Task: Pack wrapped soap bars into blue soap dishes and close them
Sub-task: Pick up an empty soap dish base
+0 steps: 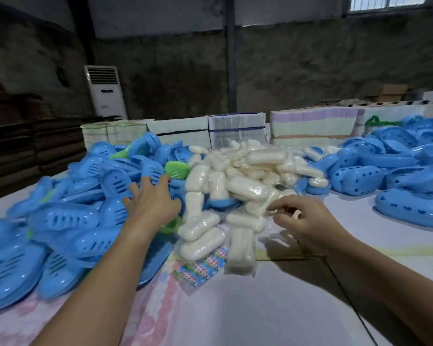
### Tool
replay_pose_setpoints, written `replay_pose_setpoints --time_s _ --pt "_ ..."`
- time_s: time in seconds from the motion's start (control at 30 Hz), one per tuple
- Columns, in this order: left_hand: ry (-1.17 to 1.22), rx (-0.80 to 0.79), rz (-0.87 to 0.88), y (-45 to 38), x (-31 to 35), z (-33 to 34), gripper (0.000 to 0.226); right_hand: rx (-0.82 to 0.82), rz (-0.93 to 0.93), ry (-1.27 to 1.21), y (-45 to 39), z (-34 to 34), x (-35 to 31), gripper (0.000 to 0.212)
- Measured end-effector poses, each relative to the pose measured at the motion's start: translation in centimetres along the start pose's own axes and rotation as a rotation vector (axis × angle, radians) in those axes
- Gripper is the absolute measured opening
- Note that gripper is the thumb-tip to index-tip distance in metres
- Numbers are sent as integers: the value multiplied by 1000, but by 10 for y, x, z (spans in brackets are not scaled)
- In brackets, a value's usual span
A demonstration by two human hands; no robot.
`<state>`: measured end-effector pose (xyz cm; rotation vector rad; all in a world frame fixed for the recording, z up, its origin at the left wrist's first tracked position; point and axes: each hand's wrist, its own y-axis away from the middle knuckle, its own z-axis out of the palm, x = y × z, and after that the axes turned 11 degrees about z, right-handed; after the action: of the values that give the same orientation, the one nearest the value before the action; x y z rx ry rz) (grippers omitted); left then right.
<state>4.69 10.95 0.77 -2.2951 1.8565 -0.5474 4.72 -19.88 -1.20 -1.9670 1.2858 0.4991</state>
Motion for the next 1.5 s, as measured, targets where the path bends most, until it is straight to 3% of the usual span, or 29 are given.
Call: replay_pose_setpoints --time_s 0.13,0.27,0.4,0.53,0.6,0.7,0.8,0.97,1.03,1.1,1.23,1.33,1.5 --pt "43 23 -98 -16 -18 -2 61 -17 11 28 -1 2 0 21" --pt "20 3 -81 -22 -19 2 50 -12 16 33 -1 2 1 22" --pt "87 203 23 -25 -17 7 36 -6 32 11 -1 2 3 26" --pt "93 228 41 -26 -13 12 37 -15 50 -11 -2 4 4 29" --pt "127 332 92 -23 -10 8 36 -14 69 -16 -2 4 4 26" --pt "265 515 273 -11 5 -1 32 -12 79 -30 -2 4 6 25" --pt "655 606 358 7 34 -11 32 1 96 -52 -3 3 7 24" --pt "1877 383 -104 27 72 -30 33 15 116 -76 -2 3 7 24" --pt "2209 250 -260 32 76 -29 21 22 123 -74 -1 3 7 24" --pt "2312 111 -361 36 80 -24 2 22 133 -49 -1 3 6 23" --pt "2396 -75 -462 42 88 -18 40 64 139 -42 -3 4 3 22" --pt "2422 -213 -352 44 93 -18 48 161 99 74 -15 8 -5 21" --pt "2312 -323 -278 48 93 -17 40 183 112 474 -51 20 -23 59"
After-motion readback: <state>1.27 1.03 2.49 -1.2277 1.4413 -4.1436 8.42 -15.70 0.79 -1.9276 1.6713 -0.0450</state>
